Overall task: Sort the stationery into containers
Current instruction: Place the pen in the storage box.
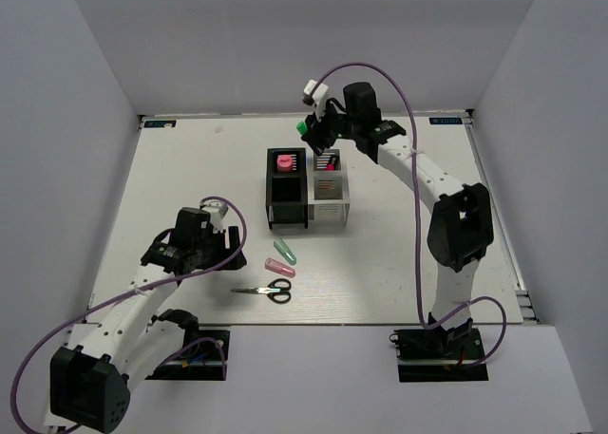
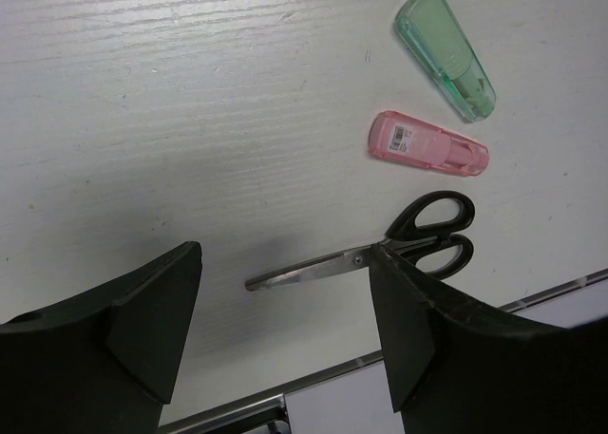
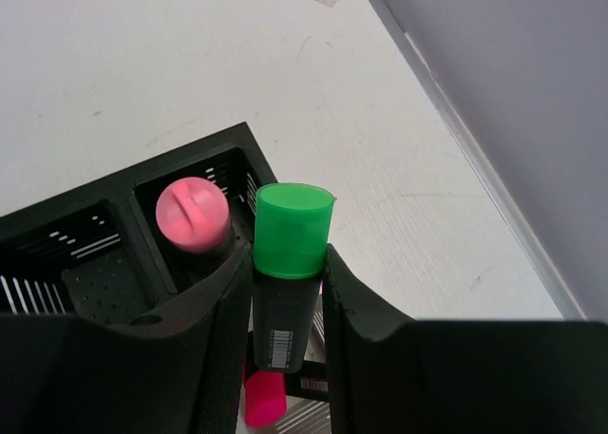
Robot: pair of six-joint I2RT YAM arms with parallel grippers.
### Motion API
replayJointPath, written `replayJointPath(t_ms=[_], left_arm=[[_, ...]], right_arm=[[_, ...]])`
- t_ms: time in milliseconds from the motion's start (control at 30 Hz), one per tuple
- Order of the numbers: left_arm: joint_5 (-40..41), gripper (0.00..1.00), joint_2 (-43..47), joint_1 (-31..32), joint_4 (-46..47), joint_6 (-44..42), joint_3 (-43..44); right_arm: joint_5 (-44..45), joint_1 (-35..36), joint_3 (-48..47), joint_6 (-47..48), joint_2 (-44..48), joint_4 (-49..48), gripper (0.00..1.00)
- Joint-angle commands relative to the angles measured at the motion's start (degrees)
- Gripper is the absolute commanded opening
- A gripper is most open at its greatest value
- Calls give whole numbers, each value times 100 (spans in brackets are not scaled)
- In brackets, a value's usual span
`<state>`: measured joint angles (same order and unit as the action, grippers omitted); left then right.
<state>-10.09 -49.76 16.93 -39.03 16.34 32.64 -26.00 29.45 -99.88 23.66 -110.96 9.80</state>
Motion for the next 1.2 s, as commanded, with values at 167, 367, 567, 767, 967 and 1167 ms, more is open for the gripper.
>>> replayJointPath(t_ms=[167, 367, 567, 767, 967, 1167], left_arm=[[6, 82, -104, -23, -26, -87, 146], [77, 82, -122, -23, -17, -87, 128], [68, 82, -192, -32, -26, -104, 128], [51, 82, -262, -32, -26, -122, 119], [16, 82, -315, -23, -35, -140, 146], [15, 82, -271, -23, -26, -140, 137]], right_arm=[[104, -212, -67, -1020, -321, -919, 0], [-246, -344, 407, -1794, -242, -1446, 0], [-485, -458, 820, -1953, -146, -1964, 0], [-713, -651, 1172, -2331, -84, -2333, 0], [-898, -801, 1216, -2489, -110, -2501, 0], [-1047, -836, 1251, -2401, -66, -2299, 18]])
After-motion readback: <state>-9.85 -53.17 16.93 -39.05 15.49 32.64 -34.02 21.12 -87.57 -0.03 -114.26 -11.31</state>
